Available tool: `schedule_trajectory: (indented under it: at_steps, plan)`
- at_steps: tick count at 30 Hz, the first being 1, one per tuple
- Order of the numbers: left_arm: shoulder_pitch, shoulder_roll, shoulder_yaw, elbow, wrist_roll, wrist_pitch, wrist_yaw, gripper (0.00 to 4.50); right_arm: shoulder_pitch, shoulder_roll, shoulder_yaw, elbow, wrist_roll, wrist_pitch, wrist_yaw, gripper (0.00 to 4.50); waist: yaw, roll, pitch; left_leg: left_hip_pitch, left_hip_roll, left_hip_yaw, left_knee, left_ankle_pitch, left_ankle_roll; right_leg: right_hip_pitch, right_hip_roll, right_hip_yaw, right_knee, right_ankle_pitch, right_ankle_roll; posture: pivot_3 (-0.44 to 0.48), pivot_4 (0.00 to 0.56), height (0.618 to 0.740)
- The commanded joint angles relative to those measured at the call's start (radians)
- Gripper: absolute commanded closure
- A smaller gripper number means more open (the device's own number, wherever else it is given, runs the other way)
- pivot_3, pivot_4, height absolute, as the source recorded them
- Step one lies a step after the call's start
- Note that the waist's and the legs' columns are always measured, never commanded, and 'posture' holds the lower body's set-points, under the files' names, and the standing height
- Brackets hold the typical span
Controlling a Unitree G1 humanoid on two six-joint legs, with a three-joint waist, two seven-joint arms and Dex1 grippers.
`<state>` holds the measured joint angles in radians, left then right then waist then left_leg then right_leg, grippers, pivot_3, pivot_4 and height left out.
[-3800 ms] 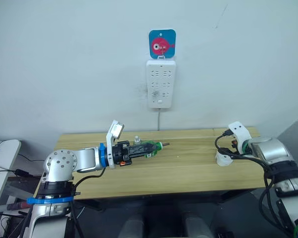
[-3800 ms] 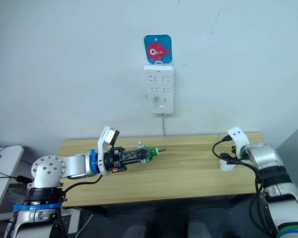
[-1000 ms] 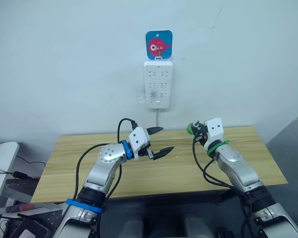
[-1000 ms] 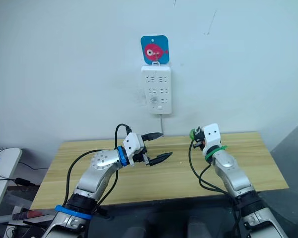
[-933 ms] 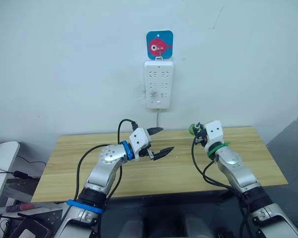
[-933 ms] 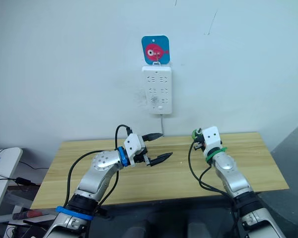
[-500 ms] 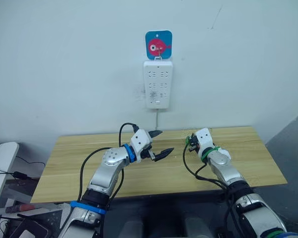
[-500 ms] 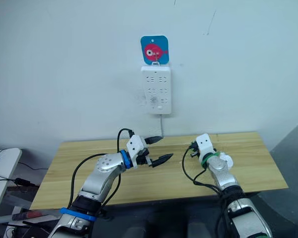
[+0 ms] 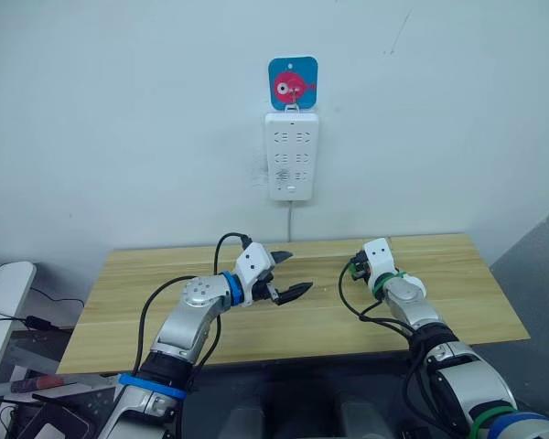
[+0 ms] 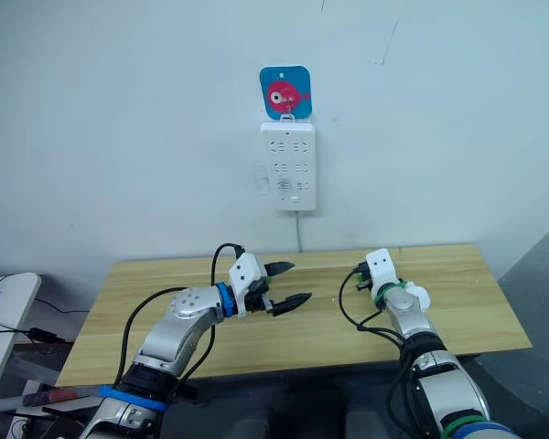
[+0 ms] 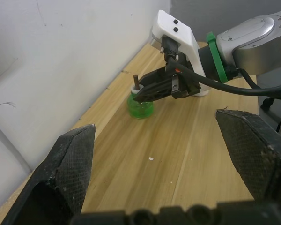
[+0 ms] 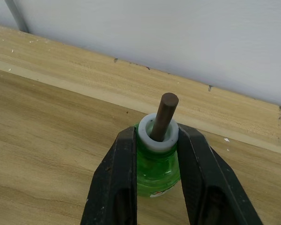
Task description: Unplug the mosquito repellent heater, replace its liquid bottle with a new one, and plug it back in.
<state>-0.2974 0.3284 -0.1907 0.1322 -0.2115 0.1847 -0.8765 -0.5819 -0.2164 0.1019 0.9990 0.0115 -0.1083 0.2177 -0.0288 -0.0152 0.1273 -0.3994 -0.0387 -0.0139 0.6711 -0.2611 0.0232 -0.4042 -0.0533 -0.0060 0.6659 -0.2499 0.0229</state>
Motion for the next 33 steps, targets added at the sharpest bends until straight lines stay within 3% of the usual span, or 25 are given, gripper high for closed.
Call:
schedule_trajectory:
  at_steps: [1, 4, 9, 12, 15, 20, 25, 33]
  plan:
    - [0.024, 0.004, 0.009, -0.026, 0.0, -0.023, 0.008, 0.0, -0.006, -0.006, -0.016, 0.0, -0.015, -0.029, 0.021, 2.76, 0.0, 0.0, 0.0, 0.0, 0.0, 0.0, 0.0, 0.0, 0.0, 0.0, 0.0, 0.0, 0.0, 0.0, 0.0, 0.013, 0.094, 0.74]
    - [0.053, -0.019, 0.051, -0.017, -0.004, -0.089, 0.061, 0.0, 0.012, -0.019, -0.016, -0.048, -0.03, -0.057, 0.022, 1.73, 0.0, 0.0, 0.0, 0.0, 0.0, 0.0, 0.0, 0.0, 0.0, 0.0, 0.0, 0.0, 0.0, 0.0, 0.0, 0.02, 0.099, 0.74]
    - [0.141, -0.029, 0.104, 0.006, 0.045, -0.161, 0.192, 0.0, 0.058, -0.041, -0.012, -0.277, -0.035, -0.053, 0.057, 0.04, 0.001, 0.0, 0.0, 0.0, 0.0, 0.0, 0.0, 0.0, 0.0, 0.0, -0.001, 0.0, 0.0, 0.0, 0.0, 0.024, 0.12, 0.74]
    - [0.194, -0.045, 0.148, 0.024, 0.032, -0.16, 0.255, 0.0, 0.081, -0.046, 0.002, -0.426, -0.033, -0.002, 0.09, 0.04, 0.001, 0.001, 0.001, 0.0, 0.0, -0.001, -0.001, 0.0, 0.0, -0.001, -0.001, 0.0, 0.0, 0.0, 0.0, 0.014, 0.139, 0.74]
    - [0.237, -0.118, 0.251, 0.137, 0.033, -0.256, 0.428, 0.0, 0.109, -0.023, 0.052, -0.648, 0.034, 0.122, 0.226, 0.04, 0.002, 0.001, 0.002, 0.0, 0.001, -0.001, -0.001, 0.0, 0.0, 0.0, -0.001, -0.001, 0.0, 0.0, 0.0, 0.006, 0.158, 0.74]
    - [0.218, -0.197, 0.302, 0.288, 0.082, -0.41, 0.586, 0.0, 0.152, -0.019, 0.133, -0.87, 0.067, 0.292, 0.356, 0.04, 0.013, 0.0, 0.007, 0.0, 0.001, -0.002, 0.0, 0.0, 0.0, 0.0, -0.001, -0.003, -0.001, 0.0, 0.0, -0.006, 0.175, 0.74]
    - [0.059, -0.255, 0.31, 0.557, 0.073, -0.501, 0.589, 0.0, 0.183, -0.015, 0.23, -0.985, 0.062, 0.404, 0.437, 0.04, 0.035, -0.001, 0.019, 0.0, 0.0, -0.005, 0.005, 0.0, 0.001, 0.0, -0.002, -0.006, -0.002, 0.0, 0.0, -0.032, 0.198, 0.74]
    - [-0.165, -0.277, 0.328, 0.932, 0.086, -0.605, 0.587, 0.0, 0.165, 0.001, 0.245, -1.127, 0.066, 0.572, 0.429, 0.04, 0.013, -0.007, 0.033, -0.002, 0.0, -0.005, 0.005, -0.001, 0.001, 0.0, -0.002, -0.006, -0.001, 0.0, 0.0, -0.098, 0.197, 0.74]
